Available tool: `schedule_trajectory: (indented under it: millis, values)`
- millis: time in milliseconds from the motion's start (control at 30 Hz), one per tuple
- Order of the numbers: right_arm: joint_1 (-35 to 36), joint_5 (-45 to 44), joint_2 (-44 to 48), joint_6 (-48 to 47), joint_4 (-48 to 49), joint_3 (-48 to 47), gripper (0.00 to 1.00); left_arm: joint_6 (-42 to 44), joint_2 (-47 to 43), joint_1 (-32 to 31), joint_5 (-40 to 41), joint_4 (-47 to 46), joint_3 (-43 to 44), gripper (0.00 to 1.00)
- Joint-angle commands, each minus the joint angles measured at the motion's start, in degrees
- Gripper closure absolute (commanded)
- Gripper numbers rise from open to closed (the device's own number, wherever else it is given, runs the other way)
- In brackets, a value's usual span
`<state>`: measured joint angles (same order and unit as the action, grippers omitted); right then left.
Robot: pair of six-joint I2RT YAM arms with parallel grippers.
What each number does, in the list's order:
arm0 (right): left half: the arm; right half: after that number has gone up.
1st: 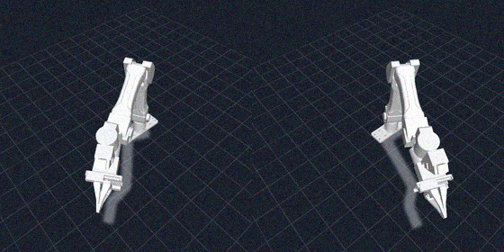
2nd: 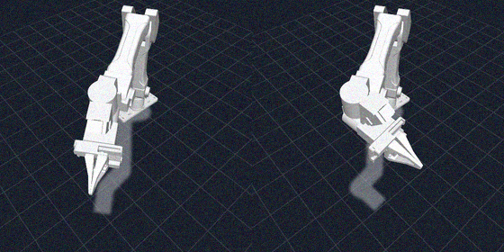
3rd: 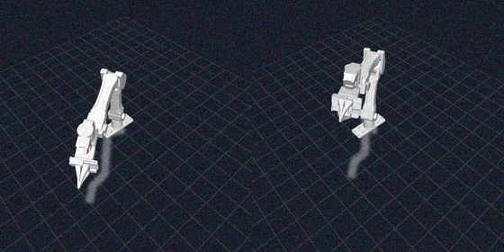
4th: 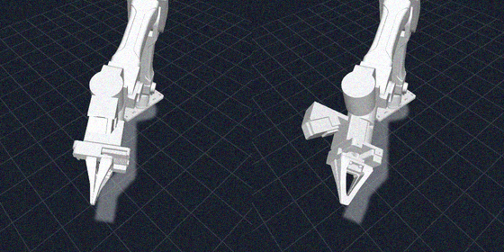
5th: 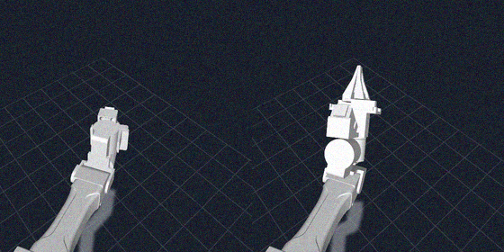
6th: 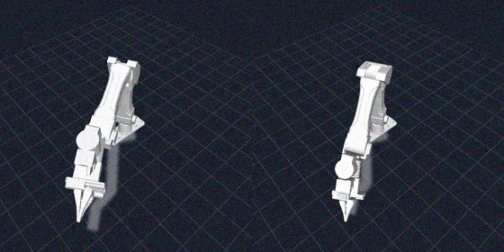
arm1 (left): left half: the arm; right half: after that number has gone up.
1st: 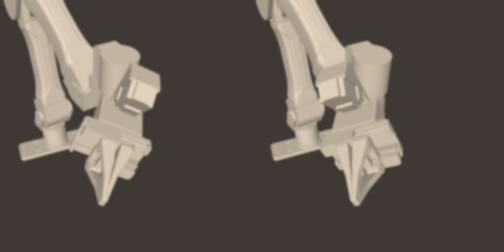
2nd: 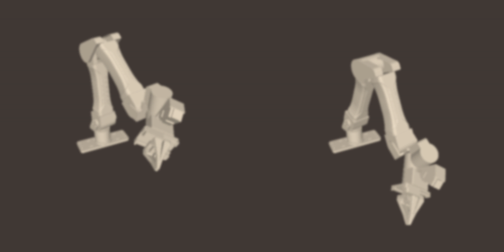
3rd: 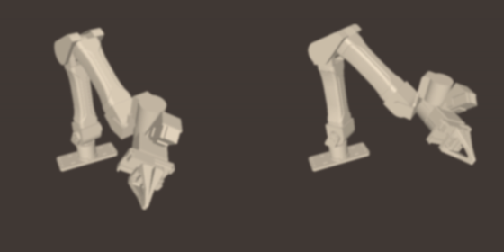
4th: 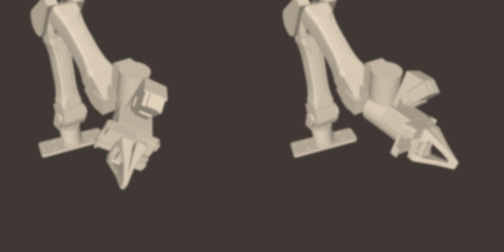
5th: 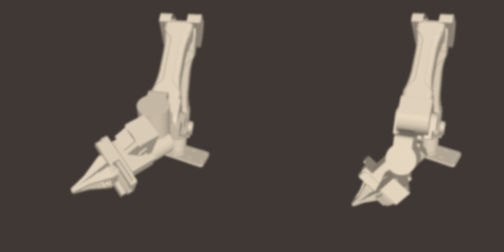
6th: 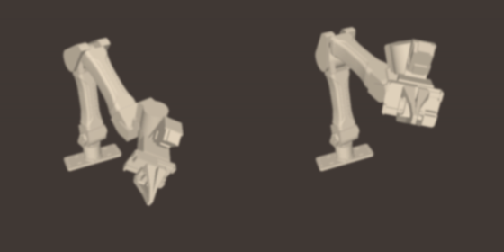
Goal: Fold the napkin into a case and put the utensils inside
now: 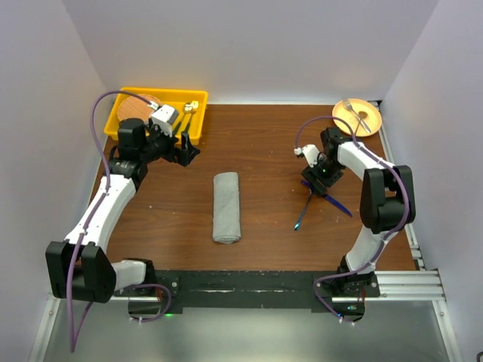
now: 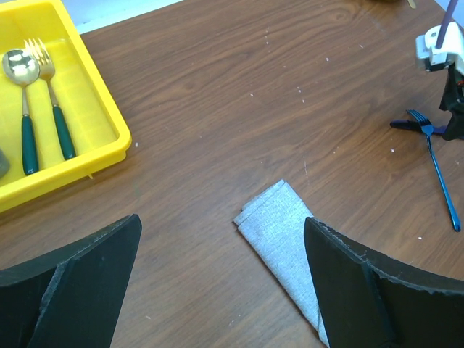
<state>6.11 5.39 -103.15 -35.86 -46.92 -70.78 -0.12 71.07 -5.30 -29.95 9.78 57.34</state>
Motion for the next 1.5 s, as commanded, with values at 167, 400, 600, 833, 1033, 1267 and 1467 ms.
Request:
schedule_trajectory:
  millis: [167, 400, 600, 833, 1033, 1267, 1467]
  values:
    - [0.57, 1.91, -3.63, -3.69, 1.21, -1.64, 0.47, 1.09, 1.88, 0.29, -0.98, -2.31, 1.90, 0.00]
    - [3.29, -0.64, -3.63, -3.52, 7.89, 3.72, 0.55, 0.47, 3.28, 0.29, -0.19, -3.28, 2.25, 0.00]
    - [5.40, -1.00, -4.69, -5.10, 9.13, 3.82, 0.93, -1.46, 4.34, 0.47, 0.07, -3.72, 3.04, 0.00]
    - [5.23, -3.96, -1.27, -10.63, 3.51, -1.01, 1.00, -1.46, 5.22, 0.55, -2.29, -4.16, 3.21, 0.00]
    - [5.67, -8.63, 4.62, -15.99, -0.98, -3.92, 1.00, -1.64, 5.57, 0.47, -4.23, -5.56, 2.25, 0.00]
    - [8.39, -12.23, 7.09, -16.53, -0.11, -4.89, 1.00, -1.81, 6.80, 0.47, -4.68, -6.35, 2.33, 0.00]
    - [14.18, -10.84, 10.86, -16.88, -1.24, -7.00, 1.00, -0.94, 7.68, 0.47, -4.67, -6.00, 2.51, 0.00]
